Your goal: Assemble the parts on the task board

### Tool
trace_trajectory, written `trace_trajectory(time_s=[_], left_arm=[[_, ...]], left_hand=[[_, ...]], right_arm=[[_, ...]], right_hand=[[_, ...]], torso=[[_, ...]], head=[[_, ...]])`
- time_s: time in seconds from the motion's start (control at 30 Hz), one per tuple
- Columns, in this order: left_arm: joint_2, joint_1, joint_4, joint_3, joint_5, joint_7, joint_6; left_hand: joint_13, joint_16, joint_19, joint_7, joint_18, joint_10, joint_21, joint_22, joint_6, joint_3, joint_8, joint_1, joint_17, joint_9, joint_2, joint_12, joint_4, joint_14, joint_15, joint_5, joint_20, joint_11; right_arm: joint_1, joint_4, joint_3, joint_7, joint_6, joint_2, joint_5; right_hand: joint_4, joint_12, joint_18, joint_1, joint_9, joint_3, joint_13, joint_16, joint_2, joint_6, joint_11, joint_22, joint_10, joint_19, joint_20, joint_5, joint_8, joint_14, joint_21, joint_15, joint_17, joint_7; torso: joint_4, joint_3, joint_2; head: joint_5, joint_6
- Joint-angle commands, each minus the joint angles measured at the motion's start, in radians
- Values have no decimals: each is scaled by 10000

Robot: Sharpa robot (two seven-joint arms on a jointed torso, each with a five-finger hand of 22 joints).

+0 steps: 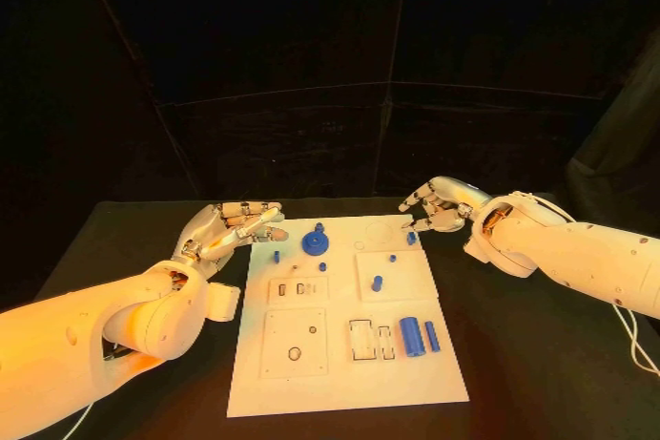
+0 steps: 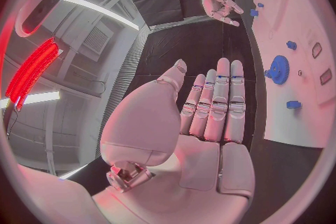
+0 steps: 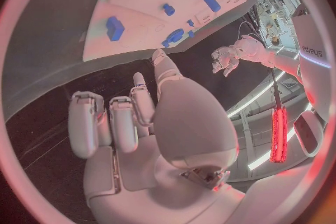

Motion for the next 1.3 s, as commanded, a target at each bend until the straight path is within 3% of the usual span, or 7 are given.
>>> trace_trajectory(time_s=[0.03,0.17,0.27,0.4,0.8,1.0,1.3], left_arm=[[28,13,-23,8,-47,55,147],[54,11,-56,8,-47,58,153],[61,10,-70,8,-47,57,153],[69,9,-91,8,-47,58,153],[89,6,-141,7,-47,53,151],[103,4,-158,7,-47,46,153],[116,2,-181,6,-47,42,157]], left_hand=[[5,-46,64,1,151,69,-63,-17,82,3,-11,0,9,5,88,-10,-73,38,15,-49,25,29],[4,-47,65,0,151,70,-64,-17,83,3,-12,0,10,5,88,-10,-75,38,15,-49,25,29],[4,-48,65,0,151,70,-64,-18,83,3,-12,1,10,5,88,-10,-76,38,15,-49,25,28],[4,-48,65,0,151,70,-64,-18,83,3,-12,1,10,5,88,-10,-76,38,15,-49,25,28],[3,-55,69,-1,150,72,-66,-20,84,3,-15,6,14,4,88,-15,-86,38,15,-49,24,28],[3,-55,69,-1,150,72,-66,-20,84,3,-15,6,14,4,88,-15,-86,38,15,-49,24,28],[1,-61,71,0,149,71,-69,-23,82,3,-19,11,17,2,88,-21,-95,38,15,-49,22,28]], right_arm=[[10,-214,1,376,423,29,298],[-84,-541,-1,362,575,104,277],[-171,-732,-1,365,634,163,258],[-263,-953,-2,366,722,247,232],[-404,-1107,-2,366,895,264,194],[-418,-1164,-2,366,942,278,191],[-482,-1265,-2,364,1114,347,190]], right_hand=[[-80,-64,47,120,-21,0,-42,-56,-31,44,-17,795,-91,-83,7,91,-43,689,-73,-77,1070,21],[-105,-112,57,138,-27,-8,-77,-74,-26,12,-11,751,-116,-117,8,134,-59,681,-94,-76,1038,27],[-115,-144,63,142,-30,-14,-102,-82,-25,-5,-8,725,-133,-137,8,147,-66,678,-106,-74,1024,31],[-126,-185,70,144,-35,-23,-132,-93,-26,-34,-4,697,-156,-159,9,156,-76,674,-120,-71,1006,37],[-112,-215,73,82,-38,-67,-153,-94,-7,-87,11,680,-173,-172,16,171,-81,675,-132,-59,1017,51],[-100,-213,72,56,-35,-77,-152,-93,12,-84,12,685,-170,-168,18,181,-73,677,-131,-57,1023,51],[-181,-175,66,154,2,15,-124,-81,255,138,-24,715,-134,-141,9,85,24,691,-126,-81,1068,15]], torso=[[16,0,13],[30,0,13],[36,-21,10],[39,-16,10],[4,-24,8],[29,-29,6],[27,-31,4]], head=[[-32,2],[-56,1],[-54,-2],[-52,-11],[-48,-34],[-85,-57],[-93,-81]])
